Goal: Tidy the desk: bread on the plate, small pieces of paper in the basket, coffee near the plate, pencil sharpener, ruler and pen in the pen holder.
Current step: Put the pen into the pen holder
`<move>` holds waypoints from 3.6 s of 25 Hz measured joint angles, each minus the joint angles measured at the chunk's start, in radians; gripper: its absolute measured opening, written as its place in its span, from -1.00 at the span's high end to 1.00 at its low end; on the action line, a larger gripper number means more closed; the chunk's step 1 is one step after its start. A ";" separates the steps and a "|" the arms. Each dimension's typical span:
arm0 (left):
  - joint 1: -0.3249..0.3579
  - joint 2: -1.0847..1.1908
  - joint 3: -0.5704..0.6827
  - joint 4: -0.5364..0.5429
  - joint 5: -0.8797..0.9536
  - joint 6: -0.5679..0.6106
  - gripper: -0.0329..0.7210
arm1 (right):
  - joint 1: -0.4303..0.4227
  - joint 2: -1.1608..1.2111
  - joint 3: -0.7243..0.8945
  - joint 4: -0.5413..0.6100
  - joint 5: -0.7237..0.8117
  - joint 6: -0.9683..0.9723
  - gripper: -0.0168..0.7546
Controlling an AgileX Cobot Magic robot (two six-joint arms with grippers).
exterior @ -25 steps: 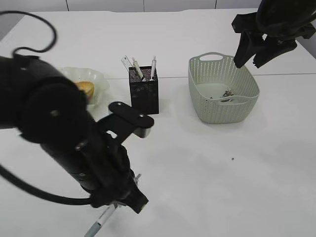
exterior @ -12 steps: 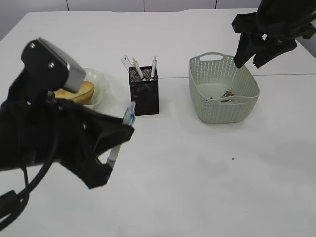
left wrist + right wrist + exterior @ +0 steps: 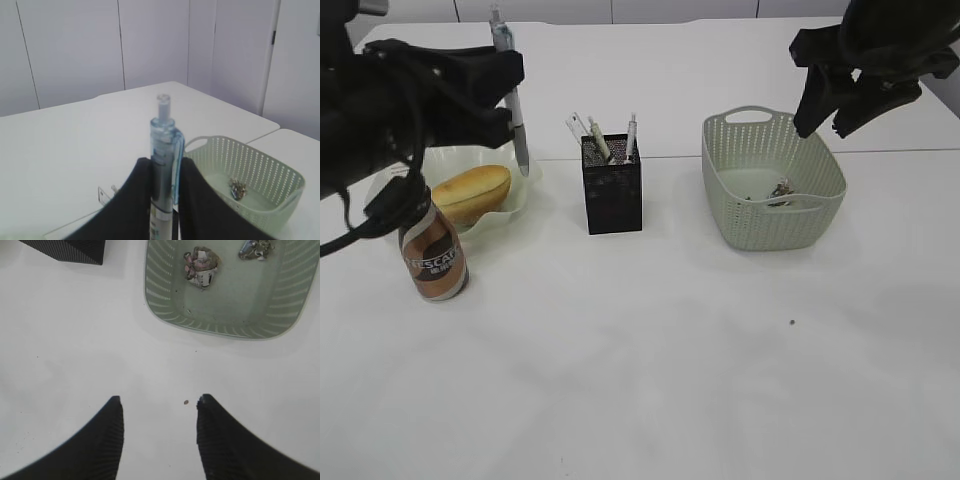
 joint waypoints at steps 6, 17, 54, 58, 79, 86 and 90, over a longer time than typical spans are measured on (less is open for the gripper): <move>0.010 0.183 -0.196 -0.004 -0.020 0.000 0.68 | 0.000 0.000 0.000 0.000 0.000 -0.001 0.04; 0.010 0.507 -0.519 -0.004 -0.025 0.000 0.68 | 0.000 0.000 0.000 0.000 0.000 -0.006 0.04; 0.018 0.727 -0.670 -0.010 0.008 0.000 0.66 | 0.000 0.000 0.000 0.000 0.000 -0.011 0.04; 0.018 0.732 -0.670 -0.016 0.025 0.000 0.63 | 0.000 0.000 0.000 0.000 0.000 -0.011 0.04; 0.018 0.558 -0.677 -0.034 0.279 0.000 -0.38 | 0.000 0.000 0.000 0.000 0.000 0.001 -0.21; 0.018 0.325 -0.677 -0.034 0.686 0.000 -0.38 | 0.000 0.000 0.000 0.000 0.000 0.004 -0.21; 0.018 0.173 -0.677 -0.036 0.963 0.000 -0.37 | 0.000 0.000 0.000 0.000 0.000 -0.001 -0.21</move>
